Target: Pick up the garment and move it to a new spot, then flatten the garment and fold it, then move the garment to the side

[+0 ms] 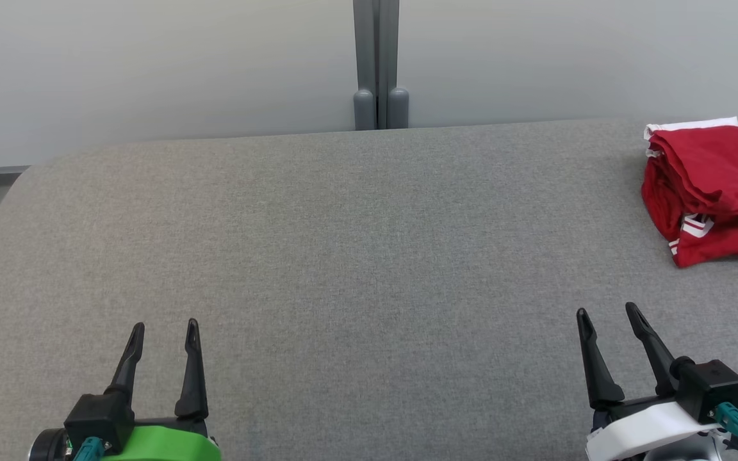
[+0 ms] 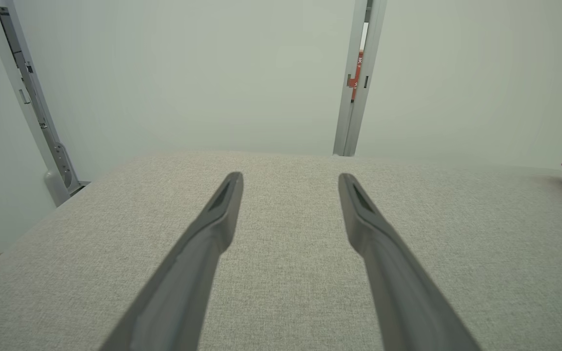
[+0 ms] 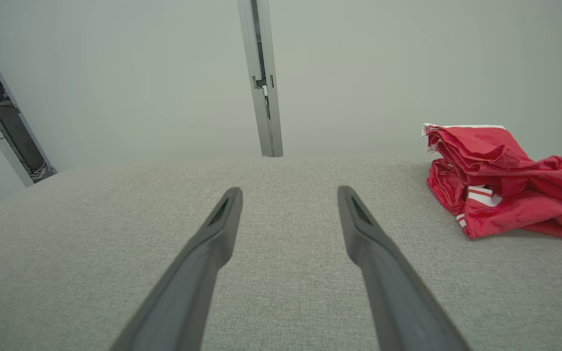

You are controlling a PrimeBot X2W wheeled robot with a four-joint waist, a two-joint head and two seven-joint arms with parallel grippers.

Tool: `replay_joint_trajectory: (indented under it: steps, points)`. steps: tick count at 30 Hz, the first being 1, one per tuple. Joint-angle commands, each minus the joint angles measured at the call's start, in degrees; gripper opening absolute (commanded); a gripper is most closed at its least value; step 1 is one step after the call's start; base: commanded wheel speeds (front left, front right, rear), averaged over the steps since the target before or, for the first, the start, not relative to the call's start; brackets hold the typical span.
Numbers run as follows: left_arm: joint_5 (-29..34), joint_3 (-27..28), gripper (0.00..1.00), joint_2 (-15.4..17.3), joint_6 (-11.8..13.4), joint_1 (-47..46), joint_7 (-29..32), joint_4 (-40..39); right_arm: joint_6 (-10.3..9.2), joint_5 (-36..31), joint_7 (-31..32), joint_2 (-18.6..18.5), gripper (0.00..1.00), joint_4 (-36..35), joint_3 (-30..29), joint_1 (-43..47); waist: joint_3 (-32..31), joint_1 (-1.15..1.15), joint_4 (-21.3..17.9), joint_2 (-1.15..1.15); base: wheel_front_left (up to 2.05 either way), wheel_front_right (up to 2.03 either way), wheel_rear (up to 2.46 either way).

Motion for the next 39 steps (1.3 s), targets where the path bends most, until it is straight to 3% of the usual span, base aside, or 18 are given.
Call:
replay_joint_trajectory:
  steps: [1, 2, 6, 39]
  points:
    - [0.03, 0.14, 1.0, 0.39, 0.32, 0.55, -0.15, -0.33, -0.1, -0.14, -0.08, -0.03, 1.0, 0.09, 0.09, 0.42, 0.07, 0.0, 0.01, 0.0, 0.0, 0.0, 0.0]
    - [-0.01, 0.01, 0.0, 0.06, 0.04, 0.01, 0.01, -0.12, 0.0, 0.01, 0.0, 0.01, 0.0, 0.04, 0.06, 0.0, 0.05, 0.0, 0.0, 0.0, 0.0, 0.0, 0.0]
    - [-0.08, -0.47, 0.0, -0.53, 0.1, 0.48, 0.34, 1.96, 0.01, 0.15, 0.02, 0.37, 0.0, 2.05, 0.19, 0.54, 0.06, 0.0, 0.0, 0.0, 0.0, 0.0, 0.0]
    - [-29.09, 5.76, 0.0, -2.85, -3.8, -3.33, 8.56, 3.96, -0.01, 33.47, 6.51, -0.12, 0.0, 5.32, -1.57, -4.26, 0.38, 0.0, -0.82, 0.0, 0.0, 0.0, 0.0]
